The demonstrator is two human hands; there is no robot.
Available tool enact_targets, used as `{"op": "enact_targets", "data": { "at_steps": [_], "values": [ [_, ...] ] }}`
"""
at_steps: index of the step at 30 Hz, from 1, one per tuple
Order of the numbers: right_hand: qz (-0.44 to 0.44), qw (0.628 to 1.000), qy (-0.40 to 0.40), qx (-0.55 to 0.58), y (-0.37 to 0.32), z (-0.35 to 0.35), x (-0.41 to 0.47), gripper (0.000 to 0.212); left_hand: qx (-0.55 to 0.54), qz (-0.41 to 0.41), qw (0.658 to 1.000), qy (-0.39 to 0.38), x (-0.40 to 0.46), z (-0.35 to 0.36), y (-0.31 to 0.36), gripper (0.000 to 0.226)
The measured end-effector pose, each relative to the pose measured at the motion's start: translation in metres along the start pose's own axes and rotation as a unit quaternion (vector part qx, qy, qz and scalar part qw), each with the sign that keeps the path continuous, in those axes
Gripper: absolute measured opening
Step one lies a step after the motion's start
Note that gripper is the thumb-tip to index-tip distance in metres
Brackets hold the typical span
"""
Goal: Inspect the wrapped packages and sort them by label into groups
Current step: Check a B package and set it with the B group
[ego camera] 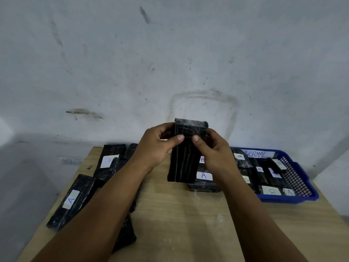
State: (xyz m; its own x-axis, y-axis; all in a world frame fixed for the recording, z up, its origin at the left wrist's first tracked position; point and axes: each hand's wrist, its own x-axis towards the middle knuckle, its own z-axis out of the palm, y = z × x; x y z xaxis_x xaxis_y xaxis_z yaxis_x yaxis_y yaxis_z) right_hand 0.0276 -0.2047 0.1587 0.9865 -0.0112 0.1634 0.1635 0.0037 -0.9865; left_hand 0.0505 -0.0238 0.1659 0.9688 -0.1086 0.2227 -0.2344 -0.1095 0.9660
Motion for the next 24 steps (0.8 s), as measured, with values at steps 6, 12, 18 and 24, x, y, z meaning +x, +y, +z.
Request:
{"op": "enact_targets", "data": {
  "at_steps": [6, 12, 18, 24],
  "values": [
    [-0.013, 1.000, -0.001, -0.004, 0.006, -0.005, 0.002, 0.031, 0.006, 0.003, 1.000, -0.018, -0.002, -0.003, 0.000, 0.038],
    [0.083, 0.995, 0.009, -0.046, 0.002, 0.001, 0.002, 0.066, 0.108, 0.068, 0.992, 0.021, 0.001, -0.005, -0.006, 0.035],
    [0.083, 0.995, 0.045, 0.025, -0.003, 0.008, 0.002, 0.019, 0.144, 0.075, 0.987, 0.019, -0.001, -0.002, -0.004, 0.049],
    [0.024, 0.994, 0.100, 0.038, 0.002, 0.009, -0.001, 0.017, 0.090, 0.001, 0.995, 0.051, -0.006, 0.007, 0.006, 0.041]
  ]
}}
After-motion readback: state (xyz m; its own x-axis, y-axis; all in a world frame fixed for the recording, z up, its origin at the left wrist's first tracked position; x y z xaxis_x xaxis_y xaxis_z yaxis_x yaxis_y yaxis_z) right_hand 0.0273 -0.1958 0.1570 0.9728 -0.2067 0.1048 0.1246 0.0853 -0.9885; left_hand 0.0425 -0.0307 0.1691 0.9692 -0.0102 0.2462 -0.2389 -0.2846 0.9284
